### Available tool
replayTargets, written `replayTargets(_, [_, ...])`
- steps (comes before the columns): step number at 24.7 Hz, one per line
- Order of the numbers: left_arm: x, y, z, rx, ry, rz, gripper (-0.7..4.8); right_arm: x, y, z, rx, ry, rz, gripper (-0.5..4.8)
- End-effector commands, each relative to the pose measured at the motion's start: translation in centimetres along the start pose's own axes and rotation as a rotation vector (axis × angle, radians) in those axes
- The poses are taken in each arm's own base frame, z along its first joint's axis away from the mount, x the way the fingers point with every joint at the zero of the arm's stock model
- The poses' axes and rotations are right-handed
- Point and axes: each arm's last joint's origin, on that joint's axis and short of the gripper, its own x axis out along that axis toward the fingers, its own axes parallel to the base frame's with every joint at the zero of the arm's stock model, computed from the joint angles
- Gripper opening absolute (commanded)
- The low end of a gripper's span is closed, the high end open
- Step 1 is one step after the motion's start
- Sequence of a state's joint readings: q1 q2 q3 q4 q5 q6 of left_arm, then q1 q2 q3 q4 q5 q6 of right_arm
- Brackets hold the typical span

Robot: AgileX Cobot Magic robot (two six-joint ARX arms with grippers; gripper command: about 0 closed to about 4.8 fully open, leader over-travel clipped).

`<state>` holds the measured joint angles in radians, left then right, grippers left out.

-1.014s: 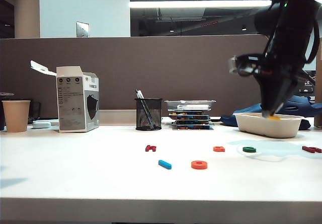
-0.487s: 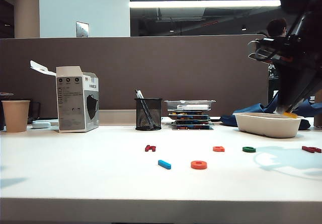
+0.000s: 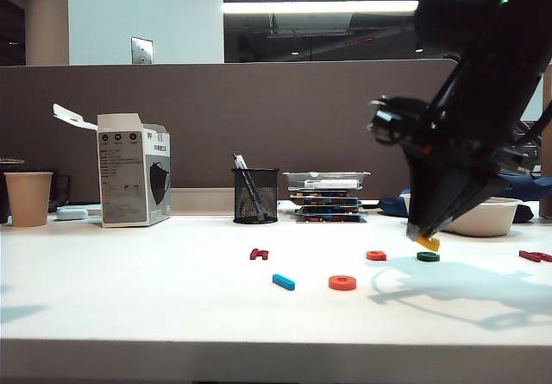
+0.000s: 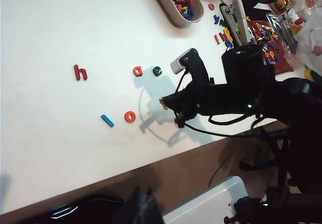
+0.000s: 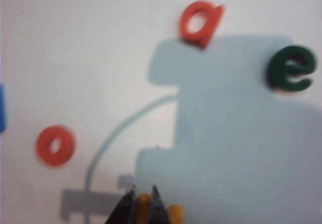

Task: Select the appropriate letters from the row of letter magnets placed on the table to arrange into the word "love".

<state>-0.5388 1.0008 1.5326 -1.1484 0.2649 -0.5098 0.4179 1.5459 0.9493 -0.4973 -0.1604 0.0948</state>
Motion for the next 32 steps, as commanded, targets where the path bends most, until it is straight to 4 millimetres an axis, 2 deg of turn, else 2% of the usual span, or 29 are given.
replayTargets(1, [-0.2, -0.1, 0.0, 0.008, -0.009, -0.006, -0.05, 1.3, -0.2, 0.1, 0.024, 0.016, -0.011, -0.09])
replayTargets(5, [-0.2, -0.1, 0.0, 0.007, -0.008, -0.005, -0.05, 3.0, -0.2, -0.3, 0.029, 0.076, -0.007, -0.08])
replayTargets(9, [-0.2, -0.1, 0.0, 0.007, -0.009, -0.006, -0.05, 3.6, -0.2, -0.5, 0.040, 0.097, -0.006, -0.08])
replayTargets(20, [-0.2, -0.1, 0.0, 0.008, -0.009, -0.006, -0.05, 3.6, 0.0, -0.6, 0.070, 0.113, 0.060, 0.05])
replayTargets(25, [-0.2, -0.1, 0.0, 0.008, -0.009, -0.006, -0.05, 3.5, 0.0, -0.7, 0.077, 0.128, 0.061, 0.29])
replayTargets(28, [-0.2, -0.1, 0.0, 0.007, -0.009, -0.006, -0.05, 3.5, 0.0, -0.8, 0.078, 0.134, 0.060, 0.65])
replayTargets(32, [-0.2, -0.1, 0.0, 0.008, -0.009, -0.006, -0.05, 3.4, 0.1, -0.7, 0.078, 0.129, 0.076, 0.65])
